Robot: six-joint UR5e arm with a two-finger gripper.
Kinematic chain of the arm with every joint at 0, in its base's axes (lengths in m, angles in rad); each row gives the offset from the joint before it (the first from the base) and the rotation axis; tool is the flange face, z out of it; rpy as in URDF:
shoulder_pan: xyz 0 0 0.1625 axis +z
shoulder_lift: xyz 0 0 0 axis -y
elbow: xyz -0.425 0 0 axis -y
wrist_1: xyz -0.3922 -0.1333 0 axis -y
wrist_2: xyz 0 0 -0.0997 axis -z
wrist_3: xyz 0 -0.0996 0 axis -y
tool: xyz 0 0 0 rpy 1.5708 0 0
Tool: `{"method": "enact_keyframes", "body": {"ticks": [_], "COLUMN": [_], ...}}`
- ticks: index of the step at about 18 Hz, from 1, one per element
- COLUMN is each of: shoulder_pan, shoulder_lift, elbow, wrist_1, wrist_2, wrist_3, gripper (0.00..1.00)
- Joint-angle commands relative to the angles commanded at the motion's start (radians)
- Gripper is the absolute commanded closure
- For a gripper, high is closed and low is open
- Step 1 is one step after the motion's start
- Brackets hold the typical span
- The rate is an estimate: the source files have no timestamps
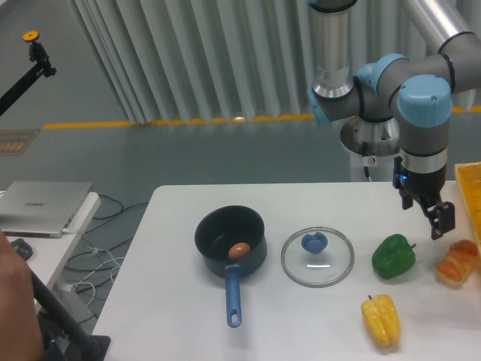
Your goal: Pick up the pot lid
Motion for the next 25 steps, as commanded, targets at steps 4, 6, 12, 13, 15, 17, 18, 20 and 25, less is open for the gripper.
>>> {"method": "enact_keyframes", "body": {"ticks": [4,6,12,13,15,17,18,20,25], "shoulder_pan": [0.0,0.0,0.017,0.024,0.029,0.031,0.031,0.032,0.026], "shoulder_lift": [0.0,0.0,0.0,0.0,0.006,0.012,0.014,0.02,0.029], "elbow": [-0.003,-0.003,-0.043,-0.051,-0.063,-0.071,-0.074,-0.077,-0.072], "wrist_1": [0.0,-0.002,0.002,0.002,0.002,0.002,0.0,0.0,0.002], "wrist_2": [-0.002,-0.005,-0.044,-0.046,-0.048,-0.046,-0.046,-0.045,-0.038], "wrist_3": [0.0,0.0,-0.002,-0.005,-0.009,-0.011,-0.015,-0.015,-0.184], "gripper": [0.0,0.0,0.0,0.0,0.0,0.0,0.0,0.0,0.0]}}
